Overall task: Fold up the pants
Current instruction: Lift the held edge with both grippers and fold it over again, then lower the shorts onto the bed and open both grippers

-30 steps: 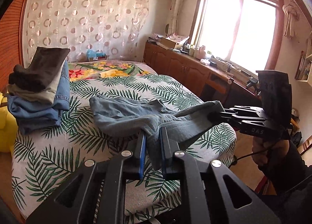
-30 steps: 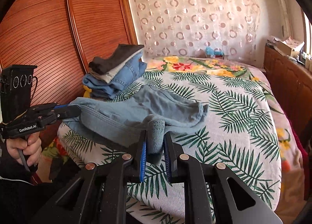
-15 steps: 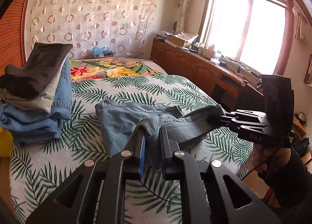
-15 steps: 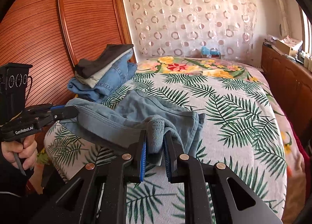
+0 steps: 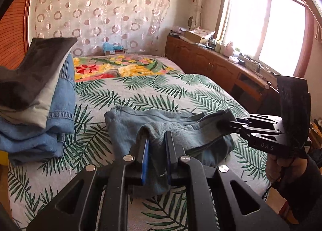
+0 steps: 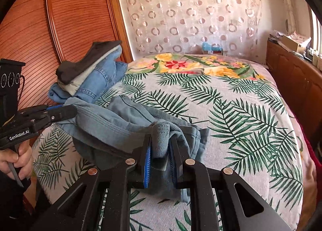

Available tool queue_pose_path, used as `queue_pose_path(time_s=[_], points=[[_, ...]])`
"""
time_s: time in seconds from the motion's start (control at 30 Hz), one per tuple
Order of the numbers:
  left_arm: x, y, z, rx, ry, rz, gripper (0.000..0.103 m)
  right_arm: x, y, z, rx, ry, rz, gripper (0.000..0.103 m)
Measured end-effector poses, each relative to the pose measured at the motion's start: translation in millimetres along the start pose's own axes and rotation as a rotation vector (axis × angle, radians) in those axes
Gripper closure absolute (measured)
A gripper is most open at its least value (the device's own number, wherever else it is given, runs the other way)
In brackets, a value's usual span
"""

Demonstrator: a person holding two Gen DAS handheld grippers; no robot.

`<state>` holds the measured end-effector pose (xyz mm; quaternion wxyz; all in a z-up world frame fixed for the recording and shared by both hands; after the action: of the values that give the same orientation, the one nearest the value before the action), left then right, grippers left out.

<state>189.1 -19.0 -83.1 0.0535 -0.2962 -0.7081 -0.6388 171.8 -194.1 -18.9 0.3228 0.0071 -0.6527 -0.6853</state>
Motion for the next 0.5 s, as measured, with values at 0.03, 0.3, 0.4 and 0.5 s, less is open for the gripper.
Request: queue_pose_path(time_s=[0.03,0.3,0.4,0.5], points=[[-2.2,-2.1,1.2,0.004,0.002,0.007,0.089,-3.5,-0.9,0.2,0.002,-0.001,0.007,0.087],[-14.3,-4.8,9.5,0.006,0.017,0.031,0.087,-24.4,2.4,3.2,0.016,-0.012,0.033,0.087],[-14.8,-6.2,11.1,0.001,0.028,0.036,0.078,-28.9,3.4,1.3,0.018,-0.011,0.034,0.087],[-10.7,-7.4,13.7,0.004,0.031,0.025,0.056,-30.2,-0.5,0.6,0.028,-0.016,0.045,0.087]])
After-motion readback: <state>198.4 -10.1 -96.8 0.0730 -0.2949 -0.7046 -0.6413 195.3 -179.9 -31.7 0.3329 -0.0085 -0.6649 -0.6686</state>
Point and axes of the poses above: each gripper's, at about its wrist camera, not at the fingertips, and x roughly against the way its jaws point, z to its left, y to its top, the point moved 8 cm from there along -x, roughly the way its jaws point, and after that the axes turned 10 degrees about -z, right-handed, at the moved point
